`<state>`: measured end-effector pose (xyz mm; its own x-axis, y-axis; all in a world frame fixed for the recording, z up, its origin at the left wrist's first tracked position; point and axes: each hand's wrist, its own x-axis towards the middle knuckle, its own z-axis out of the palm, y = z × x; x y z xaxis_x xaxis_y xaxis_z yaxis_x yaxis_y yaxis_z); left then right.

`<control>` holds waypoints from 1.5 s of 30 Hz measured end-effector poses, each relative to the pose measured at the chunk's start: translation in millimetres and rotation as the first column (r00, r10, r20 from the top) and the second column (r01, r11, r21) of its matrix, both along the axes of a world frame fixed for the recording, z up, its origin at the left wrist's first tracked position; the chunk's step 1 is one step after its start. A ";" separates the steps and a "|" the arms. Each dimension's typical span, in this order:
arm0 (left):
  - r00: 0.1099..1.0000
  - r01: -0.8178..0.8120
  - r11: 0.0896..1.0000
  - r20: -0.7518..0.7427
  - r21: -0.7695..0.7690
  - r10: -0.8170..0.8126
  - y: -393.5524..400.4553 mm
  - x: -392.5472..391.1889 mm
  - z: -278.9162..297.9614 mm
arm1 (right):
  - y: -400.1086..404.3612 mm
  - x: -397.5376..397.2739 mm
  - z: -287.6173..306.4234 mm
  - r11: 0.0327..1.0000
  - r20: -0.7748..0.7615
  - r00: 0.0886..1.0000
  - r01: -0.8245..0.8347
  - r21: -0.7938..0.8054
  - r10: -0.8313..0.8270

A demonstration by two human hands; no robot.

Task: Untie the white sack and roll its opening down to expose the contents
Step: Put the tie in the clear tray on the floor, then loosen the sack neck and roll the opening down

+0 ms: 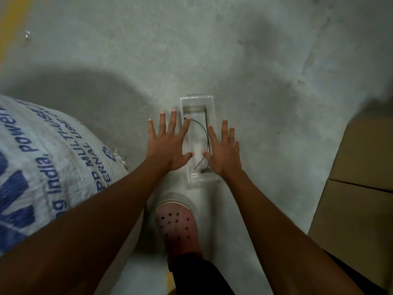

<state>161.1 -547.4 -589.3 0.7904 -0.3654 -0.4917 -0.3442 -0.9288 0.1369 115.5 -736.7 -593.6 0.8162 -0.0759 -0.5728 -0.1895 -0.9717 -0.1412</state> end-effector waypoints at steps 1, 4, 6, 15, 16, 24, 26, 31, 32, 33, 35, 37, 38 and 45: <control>1.000 0.012 1.000 -0.025 0.018 -0.012 7.2 -4.9 7.6 | -0.6 -3.9 11.9 1.000 -0.031 1.000 -0.005 0.019 0.005; 0.995 0.029 0.997 -0.097 0.073 -0.022 24.8 -3.5 52.2 | 3.4 -3.3 61.1 0.998 -0.058 0.997 -0.040 0.038 0.042; 0.994 0.044 0.995 -0.105 0.086 -0.035 35.0 8.2 98.6 | 11.1 8.9 103.7 0.995 -0.044 0.996 -0.077 0.060 0.079; 0.998 0.022 0.996 0.061 0.089 -0.027 144.4 61.9 341.4 | 106.8 85.8 320.2 0.921 0.183 0.920 -0.371 0.118 0.347; 0.997 0.001 0.996 0.075 0.091 -0.008 163.7 62.2 364.7 | 123.9 92.6 342.0 0.900 0.195 0.899 -0.419 0.118 0.392; 0.950 -0.273 0.961 0.169 0.044 0.262 339.6 -3.3 483.5 | 272.6 92.9 462.7 0.696 0.275 0.732 -0.680 0.230 0.624; 0.927 -0.352 0.936 0.148 0.023 0.345 378.1 -35.4 499.5 | 306.5 78.3 480.4 0.649 0.276 0.715 -0.699 0.302 0.642; 0.857 -0.509 0.860 0.077 -0.031 0.510 448.3 -132.3 521.2 | 377.1 27.1 501.1 0.520 0.318 0.632 -0.769 0.373 0.707; 0.840 -0.537 0.841 0.054 -0.056 0.540 458.6 -150.9 522.1 | 388.0 16.8 503.0 0.496 0.318 0.613 -0.781 0.378 0.723; 0.822 -0.564 0.821 0.034 -0.083 0.568 467.8 -168.8 522.8 | 398.5 6.5 504.2 0.473 0.315 0.594 -0.793 0.384 0.740; 0.786 -0.615 0.780 -0.009 -0.117 0.618 483.2 -201.2 521.3 | 417.3 -13.4 505.2 0.432 0.301 0.565 -0.804 0.409 0.768; 0.749 -0.661 0.738 -0.064 -0.135 0.659 493.3 -228.4 519.7 | 433.0 -32.2 505.6 0.413 0.264 0.558 -0.793 0.447 0.787; 0.731 -0.681 0.717 -0.091 -0.148 0.676 496.8 -239.9 519.7 | 440.3 -41.4 506.5 0.407 0.241 0.552 -0.790 0.458 0.798; 0.646 -0.758 0.588 -0.200 -0.282 0.737 524.7 -297.6 510.7 | 489.9 -111.9 514.0 0.496 0.003 0.594 -0.674 0.548 0.805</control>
<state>-136.4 -22.6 -78.6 0.8317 0.2035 -0.5166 0.4697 -0.7540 0.4592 3.7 -246.8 -79.6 0.2841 0.8065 -0.5185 0.4802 -0.5877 -0.6511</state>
